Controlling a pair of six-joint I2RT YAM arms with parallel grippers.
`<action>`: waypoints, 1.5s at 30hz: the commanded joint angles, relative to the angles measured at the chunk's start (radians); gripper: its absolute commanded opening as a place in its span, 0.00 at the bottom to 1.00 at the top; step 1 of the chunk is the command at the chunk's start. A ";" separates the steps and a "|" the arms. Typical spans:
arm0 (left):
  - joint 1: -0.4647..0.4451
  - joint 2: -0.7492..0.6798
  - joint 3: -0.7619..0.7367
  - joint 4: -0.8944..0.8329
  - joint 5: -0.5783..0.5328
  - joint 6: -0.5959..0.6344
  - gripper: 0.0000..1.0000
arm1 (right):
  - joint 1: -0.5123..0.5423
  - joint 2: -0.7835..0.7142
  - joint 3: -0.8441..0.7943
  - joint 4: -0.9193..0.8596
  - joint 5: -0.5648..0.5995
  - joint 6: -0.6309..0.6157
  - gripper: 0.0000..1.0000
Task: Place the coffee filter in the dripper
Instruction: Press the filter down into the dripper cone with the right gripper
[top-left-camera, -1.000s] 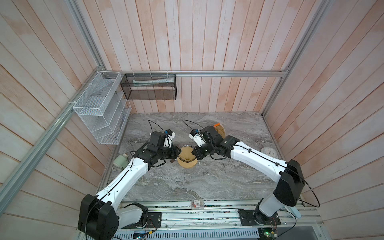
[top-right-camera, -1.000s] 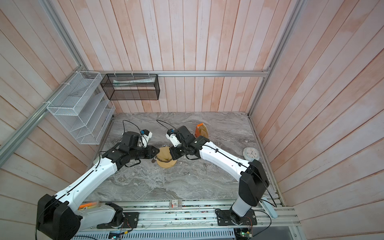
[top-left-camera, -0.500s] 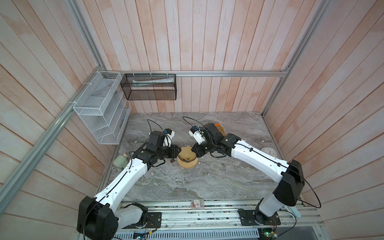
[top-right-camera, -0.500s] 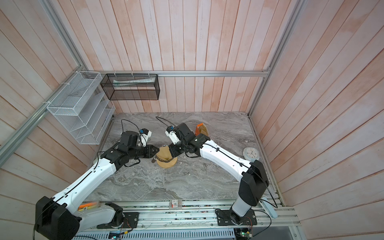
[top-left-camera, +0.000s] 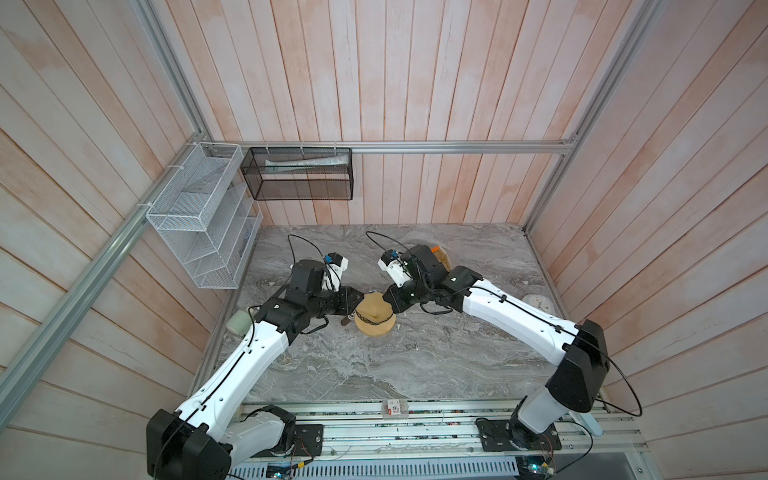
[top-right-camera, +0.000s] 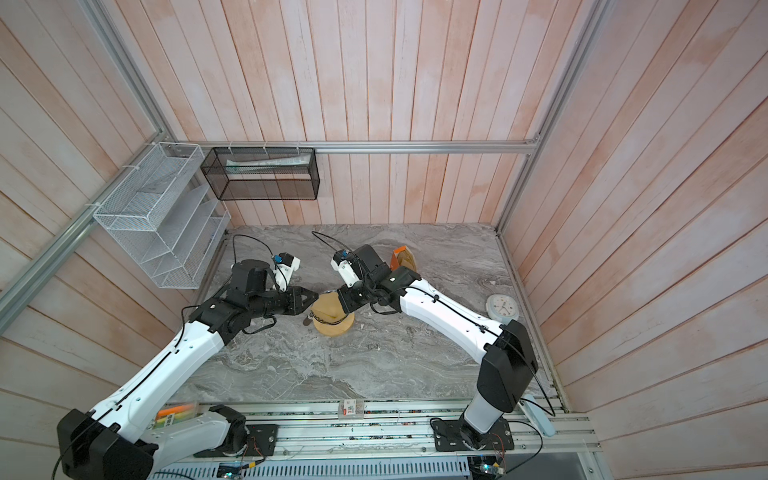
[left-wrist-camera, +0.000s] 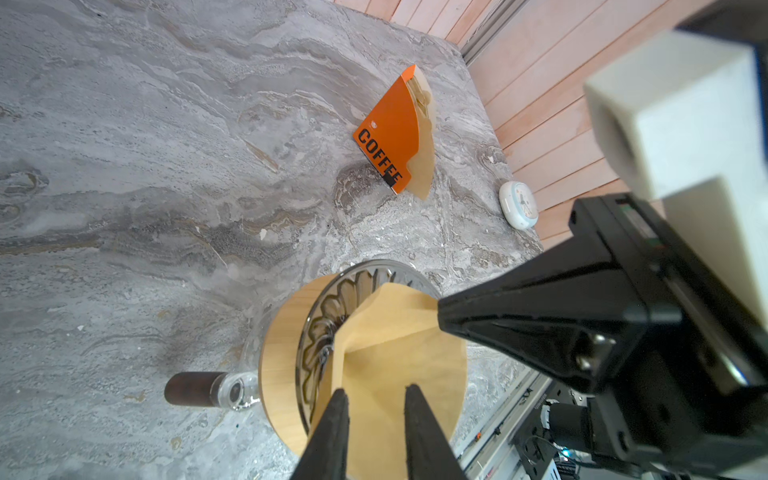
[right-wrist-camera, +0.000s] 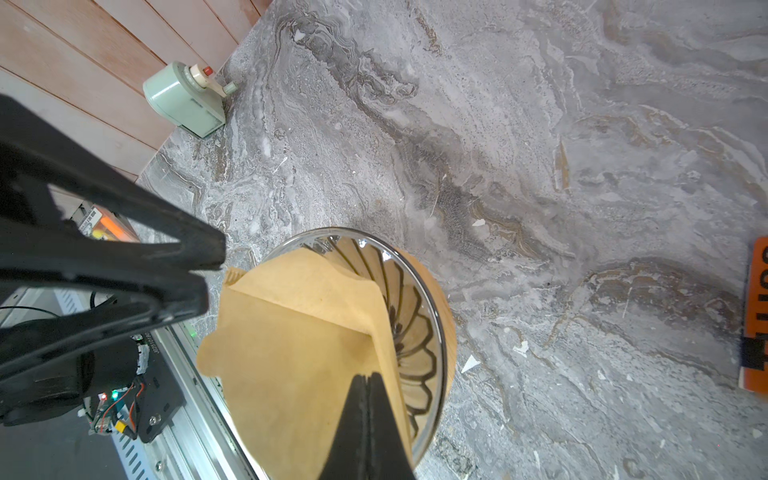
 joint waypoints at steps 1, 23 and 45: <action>-0.019 -0.037 -0.023 -0.046 0.049 0.001 0.27 | -0.010 0.012 0.052 0.028 0.006 -0.025 0.00; -0.114 0.013 -0.070 -0.041 -0.011 -0.048 0.27 | -0.039 0.137 0.093 0.077 -0.044 -0.043 0.00; -0.114 0.018 -0.089 -0.024 -0.036 -0.051 0.27 | -0.038 0.122 0.013 0.089 -0.077 -0.030 0.00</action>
